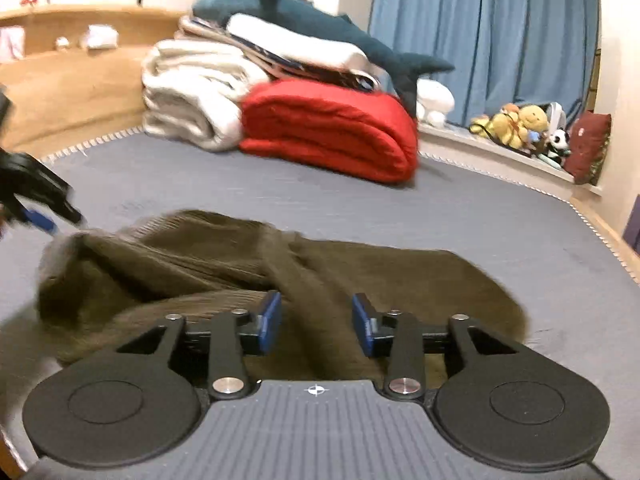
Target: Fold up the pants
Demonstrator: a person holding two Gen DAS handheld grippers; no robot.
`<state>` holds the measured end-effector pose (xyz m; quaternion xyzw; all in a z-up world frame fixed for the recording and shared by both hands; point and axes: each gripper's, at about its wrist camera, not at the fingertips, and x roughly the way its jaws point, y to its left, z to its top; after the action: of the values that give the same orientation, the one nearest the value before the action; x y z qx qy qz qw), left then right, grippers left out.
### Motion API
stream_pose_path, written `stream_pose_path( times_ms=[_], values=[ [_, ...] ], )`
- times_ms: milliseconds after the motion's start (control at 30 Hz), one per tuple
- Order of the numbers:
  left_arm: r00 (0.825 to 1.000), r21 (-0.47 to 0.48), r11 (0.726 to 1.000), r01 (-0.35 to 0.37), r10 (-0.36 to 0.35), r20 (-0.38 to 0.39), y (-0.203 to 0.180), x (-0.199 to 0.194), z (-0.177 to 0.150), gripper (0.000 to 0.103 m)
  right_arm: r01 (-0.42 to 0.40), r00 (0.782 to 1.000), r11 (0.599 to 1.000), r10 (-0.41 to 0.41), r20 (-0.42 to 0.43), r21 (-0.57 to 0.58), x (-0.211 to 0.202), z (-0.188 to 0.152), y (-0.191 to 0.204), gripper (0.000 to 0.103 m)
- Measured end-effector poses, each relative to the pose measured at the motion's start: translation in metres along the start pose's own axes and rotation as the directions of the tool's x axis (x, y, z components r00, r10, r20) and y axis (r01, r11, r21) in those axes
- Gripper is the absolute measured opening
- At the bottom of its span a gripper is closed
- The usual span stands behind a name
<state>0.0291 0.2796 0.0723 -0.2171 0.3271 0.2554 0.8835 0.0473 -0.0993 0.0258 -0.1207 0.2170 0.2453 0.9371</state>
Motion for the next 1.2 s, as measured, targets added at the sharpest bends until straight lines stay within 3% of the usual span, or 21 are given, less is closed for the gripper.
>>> stream_pose_path(
  times_ms=[67, 167, 300, 367, 433, 500, 533, 567, 633, 700, 733, 800, 867, 933, 1000, 1033, 1067, 1100, 1133, 1167, 1200],
  values=[
    [0.998, 0.021, 0.998, 0.056, -0.056, 0.022, -0.015, -0.008, -0.003, 0.062, 0.011, 0.999, 0.998, -0.013, -0.032, -0.060, 0.010, -0.001, -0.017, 0.049],
    [0.978, 0.134, 0.969, 0.207, -0.206, -0.022, -0.050, -0.005, -0.012, 0.064, 0.038, 0.996, 0.991, -0.047, -0.069, -0.127, 0.030, -0.013, -0.028, 0.050],
    [0.911, 0.266, 0.872, 0.411, -0.390, -0.131, -0.093, 0.006, -0.033, 0.064, 0.018, 0.987, 0.990, -0.040, -0.153, -0.143, 0.066, -0.028, -0.026, 0.050],
    [0.873, 0.272, 0.831, 0.486, -0.448, -0.192, -0.110, 0.016, -0.039, 0.064, 0.008, 0.986, 0.981, -0.041, -0.162, -0.196, 0.080, -0.033, -0.024, 0.049],
    [0.846, 0.244, 0.813, 0.528, -0.481, -0.229, -0.123, 0.029, -0.040, 0.064, 0.019, 0.983, 0.977, -0.058, -0.174, -0.213, 0.086, -0.039, -0.023, 0.046],
    [0.813, 0.197, 0.797, 0.571, -0.515, -0.271, -0.135, 0.043, -0.038, 0.064, 0.005, 0.964, 0.981, -0.057, -0.259, -0.195, 0.093, -0.040, -0.031, 0.024],
    [0.801, 0.179, 0.792, 0.584, -0.526, -0.286, -0.139, 0.050, -0.043, 0.064, 0.000, 0.960, 0.985, -0.049, -0.277, -0.171, 0.097, -0.040, -0.037, 0.012],
    [0.789, 0.163, 0.785, 0.597, -0.537, -0.300, -0.146, 0.054, -0.048, 0.064, -0.002, 0.960, 0.989, -0.040, -0.278, -0.150, 0.097, -0.039, -0.042, 0.009],
    [0.757, 0.145, 0.763, 0.630, -0.560, -0.337, -0.161, 0.061, -0.054, 0.064, -0.001, 0.968, 0.996, -0.020, -0.250, -0.084, 0.087, -0.031, -0.054, 0.008],
    [0.718, 0.144, 0.732, 0.666, -0.575, -0.392, -0.185, 0.074, -0.060, 0.064, 0.054, 0.979, 0.998, -0.055, -0.194, -0.013, 0.070, -0.018, -0.071, 0.007],
    [0.708, 0.156, 0.721, 0.675, -0.575, -0.410, -0.190, 0.072, -0.070, 0.064, 0.087, 0.985, 0.995, -0.080, -0.151, 0.044, 0.055, -0.011, -0.084, 0.007],
    [0.685, 0.192, 0.689, 0.698, -0.568, -0.456, -0.208, 0.072, -0.083, 0.064, 0.185, 0.982, 0.965, -0.174, -0.073, 0.184, 0.023, -0.002, -0.115, 0.007],
    [0.659, 0.214, 0.660, 0.720, -0.554, -0.508, -0.223, 0.076, -0.096, 0.065, 0.305, 0.952, 0.895, -0.298, -0.072, 0.326, -0.010, -0.006, -0.155, 0.007],
    [0.662, 0.255, 0.645, 0.721, -0.530, -0.530, -0.237, 0.083, -0.103, 0.064, 0.407, 0.912, 0.807, -0.387, -0.139, 0.428, -0.033, -0.023, -0.191, 0.007],
    [0.666, 0.288, 0.633, 0.718, -0.505, -0.549, -0.256, 0.087, -0.104, 0.054, 0.458, 0.888, 0.715, -0.389, -0.243, 0.528, -0.048, -0.049, -0.222, 0.007],
    [0.680, 0.334, 0.621, 0.709, -0.476, -0.558, -0.270, 0.087, -0.102, 0.032, 0.475, 0.880, 0.670, -0.369, -0.299, 0.571, -0.052, -0.062, -0.234, 0.007],
    [0.702, 0.396, 0.598, 0.697, -0.454, -0.549, -0.282, 0.086, -0.098, 0.018, 0.490, 0.872, 0.633, -0.346, -0.348, 0.599, -0.055, -0.075, -0.242, 0.007],
    [0.724, 0.471, 0.555, 0.686, -0.457, -0.516, -0.298, 0.081, -0.091, 0.016, 0.494, 0.869, 0.606, -0.317, -0.380, 0.624, -0.057, -0.085, -0.248, 0.007],
    [0.736, 0.505, 0.535, 0.677, -0.474, -0.484, -0.309, 0.079, -0.080, 0.014, 0.491, 0.870, 0.586, -0.289, -0.400, 0.645, -0.058, -0.091, -0.251, 0.007],
    [0.740, 0.498, 0.548, 0.672, -0.500, -0.449, -0.319, 0.080, -0.062, 0.014, 0.487, 0.871, 0.569, -0.259, -0.418, 0.662, -0.058, -0.097, -0.253, 0.007],
    [0.740, 0.448, 0.590, 0.672, -0.537, -0.404, -0.323, 0.084, -0.041, 0.013, 0.480, 0.872, 0.545, -0.216, -0.439, 0.687, -0.056, -0.101, -0.255, 0.007]
  ],
)
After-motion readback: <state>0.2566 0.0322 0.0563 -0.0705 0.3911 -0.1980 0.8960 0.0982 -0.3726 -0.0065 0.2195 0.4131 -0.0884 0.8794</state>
